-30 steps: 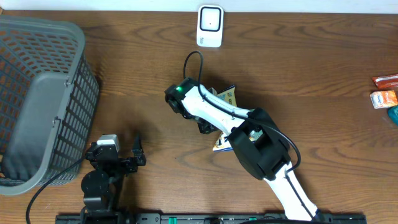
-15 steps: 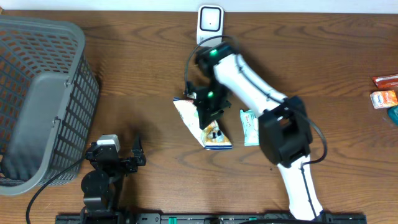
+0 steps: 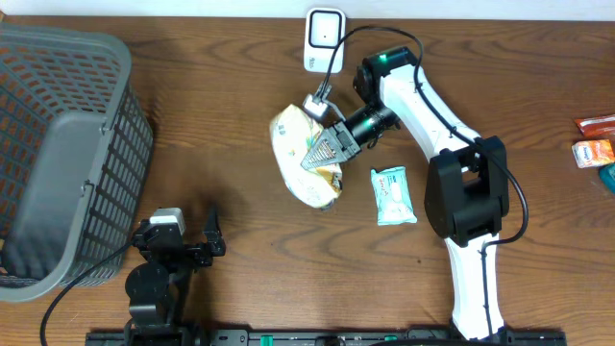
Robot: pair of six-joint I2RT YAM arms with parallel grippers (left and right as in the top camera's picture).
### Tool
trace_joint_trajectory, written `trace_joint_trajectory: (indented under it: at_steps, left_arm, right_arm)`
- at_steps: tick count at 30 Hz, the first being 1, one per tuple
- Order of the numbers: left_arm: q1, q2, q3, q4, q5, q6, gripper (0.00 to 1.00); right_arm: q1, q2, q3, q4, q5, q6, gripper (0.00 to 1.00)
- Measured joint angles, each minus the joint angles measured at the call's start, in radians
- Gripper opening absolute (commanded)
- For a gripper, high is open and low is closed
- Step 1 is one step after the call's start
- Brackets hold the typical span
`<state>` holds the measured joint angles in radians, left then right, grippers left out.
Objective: Scan the item barcode
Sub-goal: 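Reach the right gripper to the white snack bag and grasp it, then lift the white snack bag and hold it at the scanner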
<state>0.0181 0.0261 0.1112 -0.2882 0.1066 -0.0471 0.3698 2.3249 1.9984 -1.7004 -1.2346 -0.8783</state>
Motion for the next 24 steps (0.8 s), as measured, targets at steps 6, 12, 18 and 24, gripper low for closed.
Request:
trace_joint_trajectory:
  at_steps: [6, 12, 18, 24]
  left_arm:
    - [0.000, 0.000, 0.000, 0.000, 0.000, 0.000, 0.98]
    - [0.000, 0.000, 0.000, 0.000, 0.000, 0.000, 0.98]
    - [0.000, 0.000, 0.000, 0.000, 0.000, 0.000, 0.98]
    - [0.000, 0.000, 0.000, 0.000, 0.000, 0.000, 0.98]
  right_arm:
    - [0.001, 0.000, -0.002, -0.001, -0.122, -0.254, 0.01]
    - [0.006, 0.000, -0.002, -0.001, -0.225, -0.430, 0.01]
    - [0.028, 0.000, -0.002, -0.001, -0.256, -0.518, 0.01]
    - [0.042, 0.000, -0.002, -0.001, -0.260, -0.546, 0.01]
